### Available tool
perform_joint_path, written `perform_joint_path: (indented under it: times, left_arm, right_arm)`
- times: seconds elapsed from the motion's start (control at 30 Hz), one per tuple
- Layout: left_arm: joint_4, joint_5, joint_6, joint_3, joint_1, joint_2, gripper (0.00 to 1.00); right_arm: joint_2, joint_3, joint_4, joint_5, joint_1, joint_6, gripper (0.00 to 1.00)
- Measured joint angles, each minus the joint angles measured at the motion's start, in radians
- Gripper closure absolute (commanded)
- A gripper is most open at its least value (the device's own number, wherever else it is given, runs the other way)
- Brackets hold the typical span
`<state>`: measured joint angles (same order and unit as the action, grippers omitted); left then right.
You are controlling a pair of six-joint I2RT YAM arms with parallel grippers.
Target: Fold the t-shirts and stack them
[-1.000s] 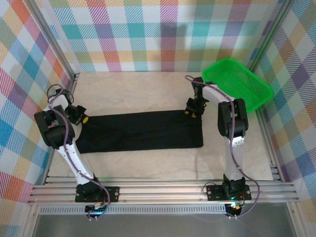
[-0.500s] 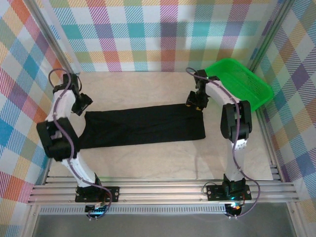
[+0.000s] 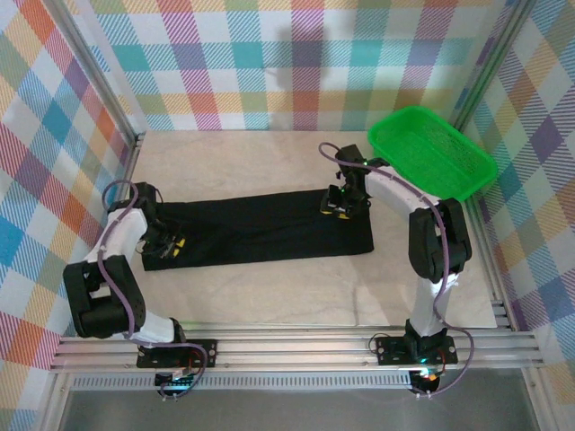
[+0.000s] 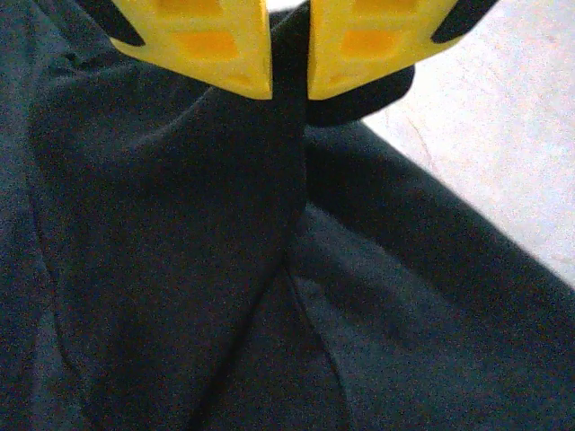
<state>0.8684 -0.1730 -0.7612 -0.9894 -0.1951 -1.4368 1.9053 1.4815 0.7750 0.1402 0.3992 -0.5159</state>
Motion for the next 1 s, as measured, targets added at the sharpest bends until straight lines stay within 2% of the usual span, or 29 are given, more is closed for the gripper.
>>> perform_joint_path:
  times: [0.2, 0.27, 0.33, 0.37, 0.57, 0.73, 1.0]
  left_arm:
    - [0.114, 0.105, -0.061, -0.010, 0.080, 0.162, 0.76]
    - [0.121, 0.111, -0.087, -0.010, 0.101, 0.198, 0.72]
    - [0.119, 0.103, -0.125, -0.009, 0.111, 0.186, 0.61]
    - [0.115, 0.099, -0.133, -0.006, 0.113, 0.170, 0.60]
    - [0.011, 0.050, -0.147, 0.023, 0.116, 0.052, 0.75]
    - [-0.034, 0.033, -0.135, 0.010, 0.115, -0.071, 0.76]
    - [-0.034, 0.127, 0.005, -0.112, 0.061, -0.285, 0.78]
  right_arm:
    - [0.000, -0.001, -0.024, 0.031, 0.003, -0.003, 0.59]
    - [0.000, -0.001, -0.027, 0.035, 0.007, -0.006, 0.59]
    - [0.000, -0.001, -0.027, 0.037, 0.009, -0.007, 0.59]
    - [0.000, -0.001, -0.027, 0.037, 0.010, -0.008, 0.59]
    - [0.000, -0.003, -0.027, 0.037, 0.015, -0.011, 0.60]
    - [0.000, -0.028, -0.027, 0.037, 0.015, -0.018, 0.60]
    - [0.017, -0.036, -0.019, -0.009, 0.002, -0.018, 0.59]
